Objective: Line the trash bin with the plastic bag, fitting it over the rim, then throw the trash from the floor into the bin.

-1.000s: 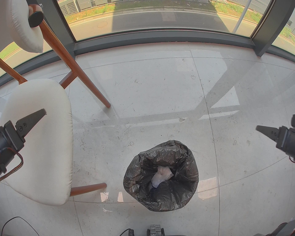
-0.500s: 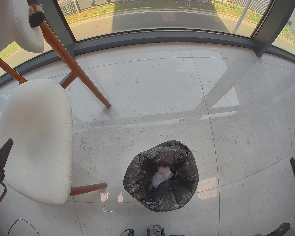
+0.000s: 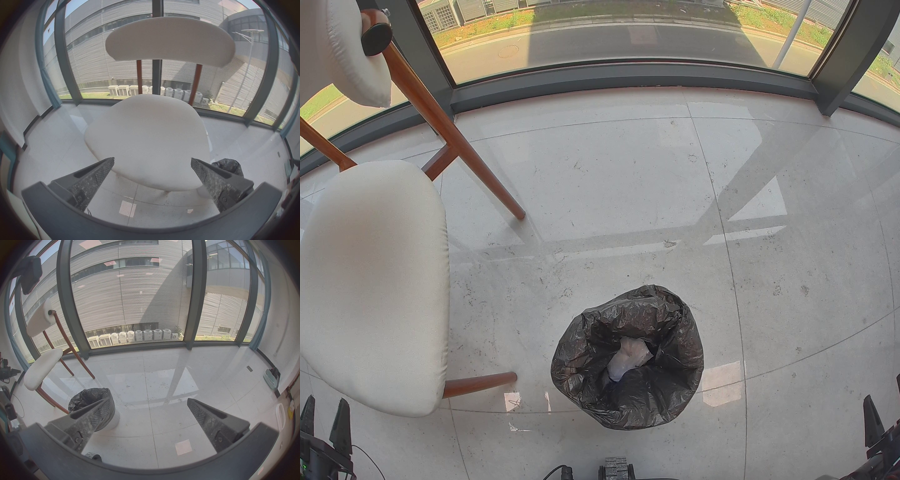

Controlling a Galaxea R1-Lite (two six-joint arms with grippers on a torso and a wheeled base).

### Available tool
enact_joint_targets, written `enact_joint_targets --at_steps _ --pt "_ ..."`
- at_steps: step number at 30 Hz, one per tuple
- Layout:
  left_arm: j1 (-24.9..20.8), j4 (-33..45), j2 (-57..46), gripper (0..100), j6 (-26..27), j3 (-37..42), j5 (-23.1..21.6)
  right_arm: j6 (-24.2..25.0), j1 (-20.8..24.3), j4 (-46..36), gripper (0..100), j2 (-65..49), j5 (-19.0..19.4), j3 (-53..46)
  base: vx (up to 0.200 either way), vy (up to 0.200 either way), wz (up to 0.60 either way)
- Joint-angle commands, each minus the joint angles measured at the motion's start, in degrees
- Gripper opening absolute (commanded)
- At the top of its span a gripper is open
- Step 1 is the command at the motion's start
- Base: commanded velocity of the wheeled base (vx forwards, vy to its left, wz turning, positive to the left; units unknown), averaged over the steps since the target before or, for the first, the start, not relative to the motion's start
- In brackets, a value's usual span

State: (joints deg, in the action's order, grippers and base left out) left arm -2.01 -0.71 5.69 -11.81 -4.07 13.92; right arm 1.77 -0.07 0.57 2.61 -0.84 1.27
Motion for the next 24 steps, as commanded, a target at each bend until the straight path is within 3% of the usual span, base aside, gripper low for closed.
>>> enact_joint_targets --at_steps 1,7,12,15,24 --pt "1.7 -1.1 -5.6 100 3.6 3.7 -5.3 -1.2 0.3 -0.5 100 -2.2 -0.1 -1.3 0.0 0.0 0.0" --pt "1.6 3.0 -5.7 100 14.2 3.4 -17.7 -1.1 0.3 -0.4 100 -2.2 0.0 -1.3 0.0 0.0 0.0" --pt "1.9 2.9 -5.7 100 12.3 3.3 -16.1 -0.5 0.3 -0.4 100 -2.2 -0.1 -1.3 0.0 0.0 0.0" --pt "2.0 1.6 -5.7 100 9.9 3.7 -12.6 -0.4 0.3 -0.3 100 -2.3 -0.2 -1.3 0.0 0.0 0.0" --pt "1.9 1.5 -5.7 100 10.3 3.7 -12.8 -0.4 0.3 -0.3 100 -2.3 -0.3 -1.3 0.0 0.0 0.0"
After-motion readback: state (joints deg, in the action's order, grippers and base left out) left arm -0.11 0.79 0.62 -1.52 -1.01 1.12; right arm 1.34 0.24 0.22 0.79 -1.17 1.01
